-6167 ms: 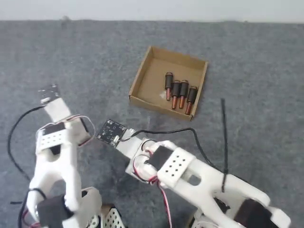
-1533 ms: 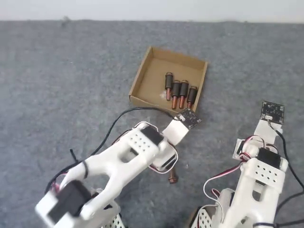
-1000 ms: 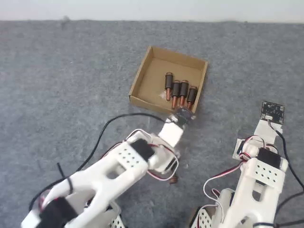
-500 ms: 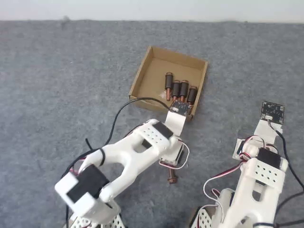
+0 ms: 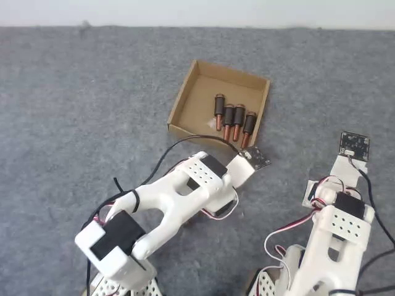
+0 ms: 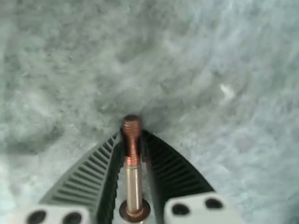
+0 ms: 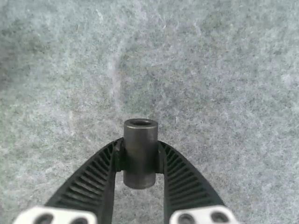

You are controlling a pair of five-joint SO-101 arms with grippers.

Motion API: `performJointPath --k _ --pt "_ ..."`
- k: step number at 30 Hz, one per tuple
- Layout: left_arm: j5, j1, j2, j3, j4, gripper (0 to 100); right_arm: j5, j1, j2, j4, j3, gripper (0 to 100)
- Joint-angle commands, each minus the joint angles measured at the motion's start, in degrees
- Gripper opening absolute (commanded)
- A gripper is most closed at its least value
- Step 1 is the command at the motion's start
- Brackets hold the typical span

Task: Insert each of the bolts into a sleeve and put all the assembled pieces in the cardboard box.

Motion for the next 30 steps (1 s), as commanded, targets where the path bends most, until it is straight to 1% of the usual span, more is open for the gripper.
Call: performJointPath --k 1,4,6,8,10,12,14,16,18,22,24,27,30 --pt "-6.86 -0.53 -1.32 0.40 4.04 1 0.79 -0.84 -1.80 -1.10 -0.26 0.6" --pt "-15.21 -0.62 -1.76 0.31 6.15 1 0.79 -0.84 -1.80 -1.10 -0.26 0.6" --pt "-19.52 -1.49 -4.04 0.66 6.95 1 0.79 -0.84 -1.80 -1.10 -0.26 0.6" --pt "-21.27 -3.96 -7.91 1.36 7.03 1 0.79 -0.84 -1.80 -1.10 -0.26 0.6" --pt "-21.36 -7.21 -12.04 2.15 5.63 1 0.79 -0.75 -1.80 -1.10 -0.26 0.6" --pt "-20.57 -10.46 -14.95 2.42 3.60 1 0.79 -0.75 -1.80 -1.10 -0.26 0.6" --pt "-17.32 -12.40 -16.09 3.03 1.76 1 0.79 -0.75 -1.80 -1.10 -0.26 0.6" --pt "-13.89 -12.92 -16.09 3.56 0.18 2 0.79 -0.75 -1.80 -1.10 -0.26 0.6" --pt "-12.04 -12.75 -15.38 4.26 -0.26 6 0.79 -0.75 -1.80 -1.10 -0.26 0.6" --pt "-10.55 -12.66 -13.36 4.62 -0.26 20 0.79 -0.75 -1.80 -1.10 -0.26 0.6" --pt "-10.46 -12.66 -13.10 4.70 -0.26 23 0.79 -0.75 -1.80 -1.10 -0.26 0.6" --pt "-10.02 -12.66 -13.98 4.79 0.00 22 0.79 -0.75 -1.80 -1.10 -0.26 0.6" --pt "-6.33 -12.75 -17.76 5.58 1.14 20 0.79 -0.75 -1.80 -1.10 -0.26 0.6"
